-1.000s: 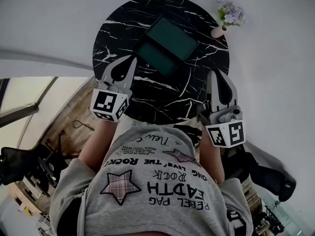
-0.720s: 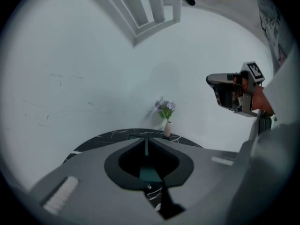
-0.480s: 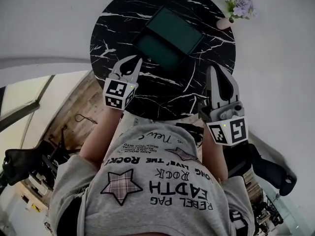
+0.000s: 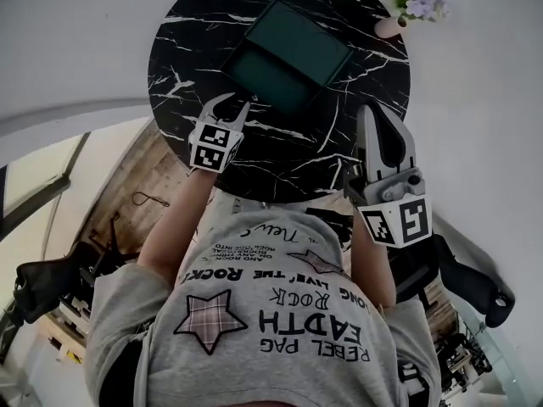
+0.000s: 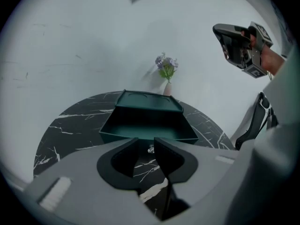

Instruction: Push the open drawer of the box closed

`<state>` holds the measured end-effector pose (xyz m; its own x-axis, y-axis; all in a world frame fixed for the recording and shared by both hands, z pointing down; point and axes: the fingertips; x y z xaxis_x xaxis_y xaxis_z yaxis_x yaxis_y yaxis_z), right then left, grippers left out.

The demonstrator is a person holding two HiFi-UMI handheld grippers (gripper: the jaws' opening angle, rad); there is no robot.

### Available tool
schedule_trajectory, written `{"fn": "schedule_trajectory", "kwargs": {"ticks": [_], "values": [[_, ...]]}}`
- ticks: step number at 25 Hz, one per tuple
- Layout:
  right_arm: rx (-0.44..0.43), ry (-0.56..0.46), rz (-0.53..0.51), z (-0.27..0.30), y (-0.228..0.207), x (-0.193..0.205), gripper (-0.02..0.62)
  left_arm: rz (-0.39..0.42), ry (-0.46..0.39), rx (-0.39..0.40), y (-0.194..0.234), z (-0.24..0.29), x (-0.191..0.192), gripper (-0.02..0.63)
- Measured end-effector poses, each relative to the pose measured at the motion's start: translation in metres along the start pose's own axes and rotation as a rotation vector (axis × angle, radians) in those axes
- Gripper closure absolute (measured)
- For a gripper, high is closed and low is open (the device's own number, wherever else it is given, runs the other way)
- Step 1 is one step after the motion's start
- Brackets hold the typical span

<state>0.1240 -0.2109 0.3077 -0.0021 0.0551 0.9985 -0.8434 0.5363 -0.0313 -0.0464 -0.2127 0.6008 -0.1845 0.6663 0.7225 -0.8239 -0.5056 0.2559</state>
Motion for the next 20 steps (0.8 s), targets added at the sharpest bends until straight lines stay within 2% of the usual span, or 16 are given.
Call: {"fn": "schedule_trajectory", "kwargs": {"ticks": [3,7,20], "values": [[0.005,0.009,0.006,0.000,-0.003,0.004,0.578,-0.001,0.068,0.020,-0.003,0.015,0.016,0.502],[0.013,0.014,0.014,-0.001,-0.005,0.007,0.578,-0.003,0.118,0.027,-0.005,0.031,0.029,0.495],[0.042,0.016,0.023,-0.005,-0.015,0.010,0.578,0.031,0.195,0.027,-0.007,0.056,0.048,0.492]]}}
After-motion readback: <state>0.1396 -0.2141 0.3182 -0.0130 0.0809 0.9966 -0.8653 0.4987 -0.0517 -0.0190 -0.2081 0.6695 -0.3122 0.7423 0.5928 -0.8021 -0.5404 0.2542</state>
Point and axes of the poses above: the fingertips, and each gripper's own axes: z forward along the fingers, y to its left, x out of its underside, and after that the axes turned 7 degrees about -z, right-handed
